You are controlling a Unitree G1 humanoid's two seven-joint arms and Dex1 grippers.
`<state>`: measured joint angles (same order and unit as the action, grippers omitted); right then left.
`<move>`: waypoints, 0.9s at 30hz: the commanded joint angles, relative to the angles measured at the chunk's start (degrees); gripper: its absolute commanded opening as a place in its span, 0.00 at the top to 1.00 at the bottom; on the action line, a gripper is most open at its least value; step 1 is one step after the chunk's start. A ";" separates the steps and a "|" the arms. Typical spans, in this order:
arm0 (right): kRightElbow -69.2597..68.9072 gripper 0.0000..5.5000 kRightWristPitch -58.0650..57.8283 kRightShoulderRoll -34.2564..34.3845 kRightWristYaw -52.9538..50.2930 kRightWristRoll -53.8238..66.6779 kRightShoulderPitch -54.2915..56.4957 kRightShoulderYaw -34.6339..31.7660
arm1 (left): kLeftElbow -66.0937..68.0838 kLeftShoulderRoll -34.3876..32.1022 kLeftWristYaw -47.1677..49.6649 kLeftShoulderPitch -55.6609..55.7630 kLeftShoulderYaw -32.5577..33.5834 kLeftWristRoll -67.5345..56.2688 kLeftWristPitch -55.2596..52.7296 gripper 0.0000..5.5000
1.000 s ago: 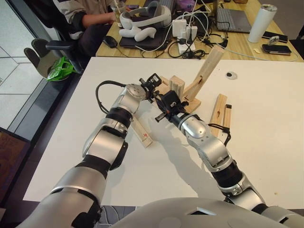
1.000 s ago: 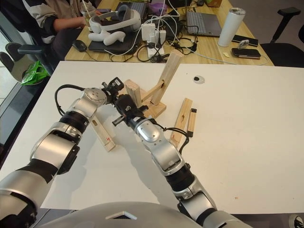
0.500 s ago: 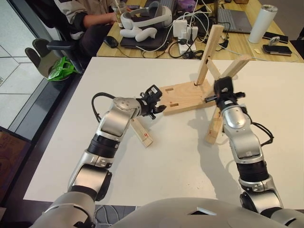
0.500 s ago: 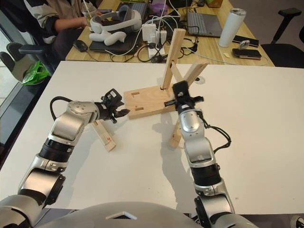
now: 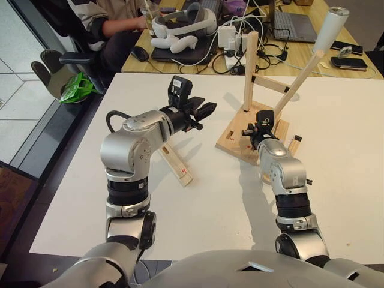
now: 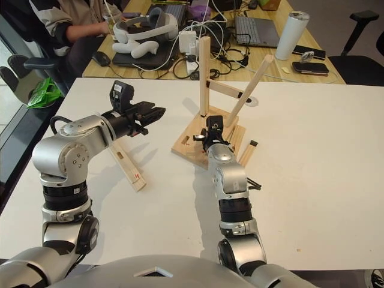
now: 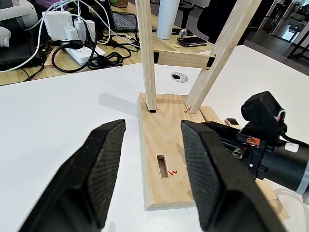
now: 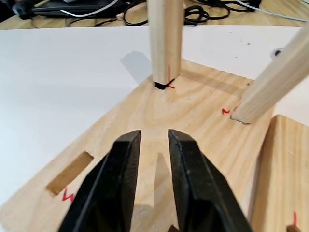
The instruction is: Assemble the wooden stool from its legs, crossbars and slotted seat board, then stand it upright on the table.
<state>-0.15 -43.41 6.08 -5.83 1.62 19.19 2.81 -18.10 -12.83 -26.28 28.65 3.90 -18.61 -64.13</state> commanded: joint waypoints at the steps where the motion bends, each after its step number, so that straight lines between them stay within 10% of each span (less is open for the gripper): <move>1: 0.86 0.68 -1.41 1.43 -2.00 -0.73 1.36 -0.68 | -0.32 -0.48 1.66 0.00 0.17 -0.75 -0.73 0.62; 10: 18.92 0.60 -5.13 6.29 -8.15 9.12 11.43 -16.50 | 0.85 1.49 4.65 2.08 -1.80 -1.83 0.41 0.62; 27: 17.49 0.60 -15.71 -6.97 20.80 7.95 8.55 7.65 | -0.06 0.49 6.99 1.20 -1.91 -3.24 -0.54 0.62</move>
<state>18.19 -51.91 1.00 13.22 8.66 32.17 9.27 -17.38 -11.37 -19.80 30.82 2.14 -21.77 -63.73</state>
